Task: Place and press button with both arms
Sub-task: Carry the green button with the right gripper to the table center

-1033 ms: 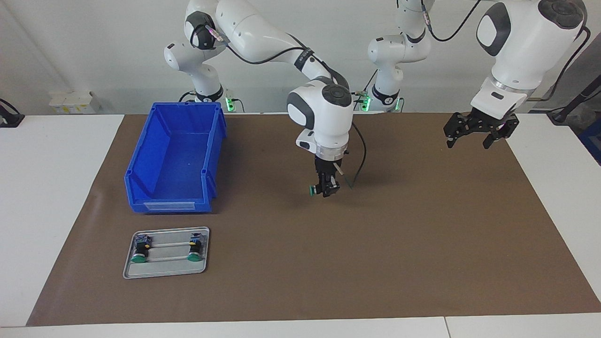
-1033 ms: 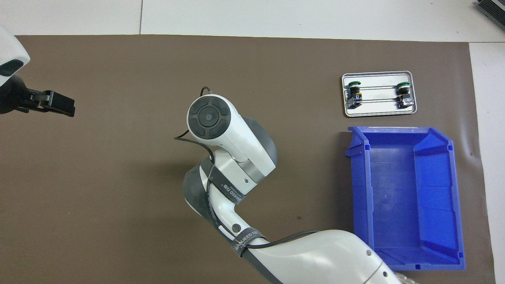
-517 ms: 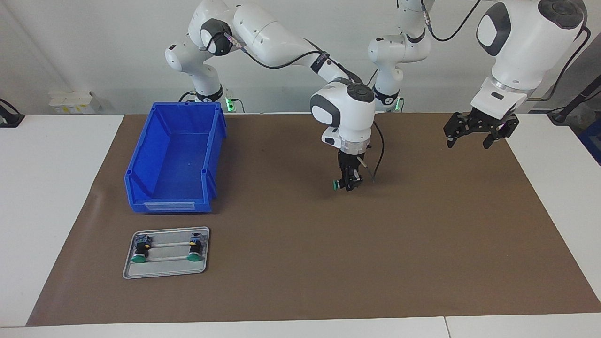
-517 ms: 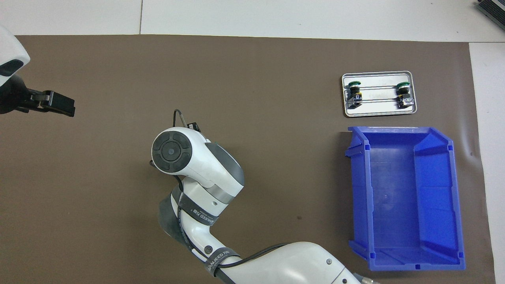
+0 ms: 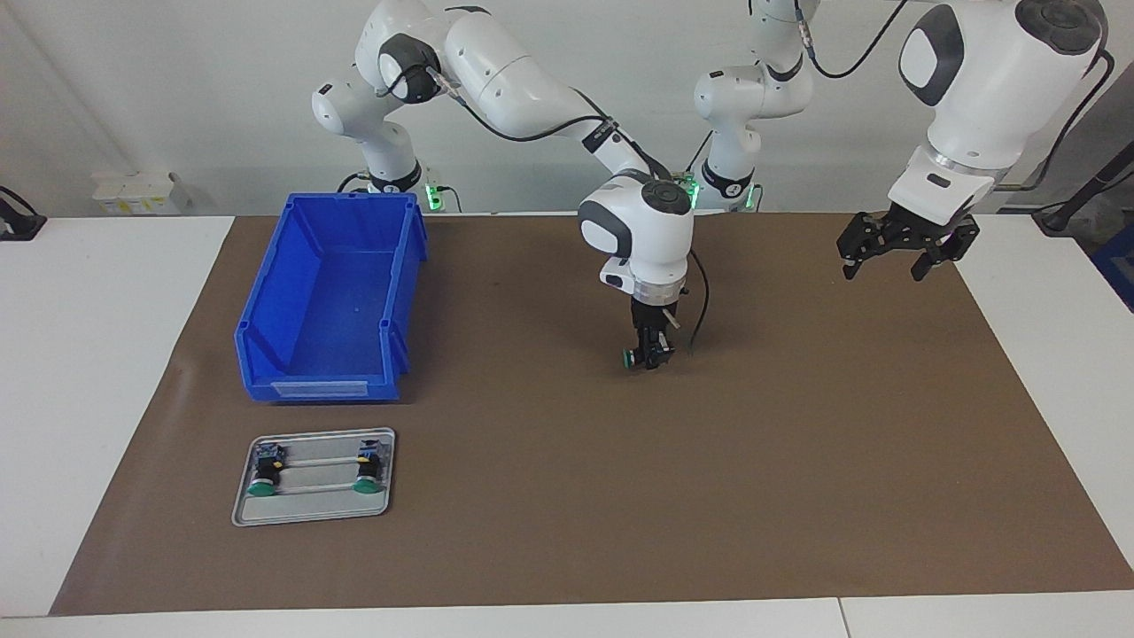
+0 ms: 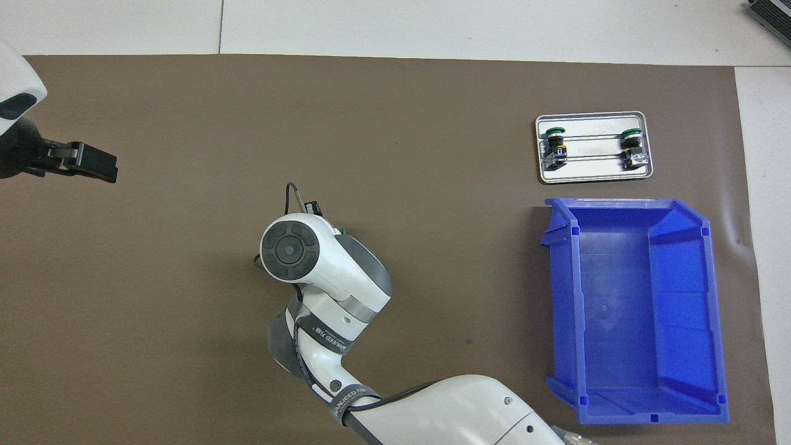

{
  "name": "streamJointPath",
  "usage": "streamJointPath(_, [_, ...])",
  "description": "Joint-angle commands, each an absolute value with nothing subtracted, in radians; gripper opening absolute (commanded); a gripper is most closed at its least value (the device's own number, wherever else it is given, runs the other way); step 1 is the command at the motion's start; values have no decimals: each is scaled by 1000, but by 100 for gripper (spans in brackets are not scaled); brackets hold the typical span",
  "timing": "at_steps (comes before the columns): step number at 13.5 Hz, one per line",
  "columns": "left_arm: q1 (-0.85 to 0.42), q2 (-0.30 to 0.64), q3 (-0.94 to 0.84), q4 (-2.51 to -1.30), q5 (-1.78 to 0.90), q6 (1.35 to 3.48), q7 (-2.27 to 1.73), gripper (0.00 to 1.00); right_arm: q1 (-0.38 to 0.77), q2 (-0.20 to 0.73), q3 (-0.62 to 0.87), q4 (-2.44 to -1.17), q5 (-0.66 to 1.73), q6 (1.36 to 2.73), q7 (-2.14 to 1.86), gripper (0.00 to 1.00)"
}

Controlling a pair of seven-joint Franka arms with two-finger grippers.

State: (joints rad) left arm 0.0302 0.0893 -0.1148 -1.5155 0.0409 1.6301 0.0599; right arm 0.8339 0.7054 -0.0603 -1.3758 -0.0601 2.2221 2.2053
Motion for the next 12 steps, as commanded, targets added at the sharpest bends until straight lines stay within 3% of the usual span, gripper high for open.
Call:
streamJointPath(1, [35,60,-123,-1552,58,1635,66,100,834,650,-57,-1453,-75,2258,2252,74])
streamJointPath(2, [26,58,-124,-1554,58,1637,63,100,847,650,-58,-1453,-78,2258,2250,100])
streamJointPath(6, [5,58,-133,-1554,58,1637,58,100,856,612,-58,-1445,-159,2162,2229,100])
streamJointPath(12, [-64,49,-140,-1577,51,1655,80,100,724,326,-58,-1638,-156,2132,1921,100])
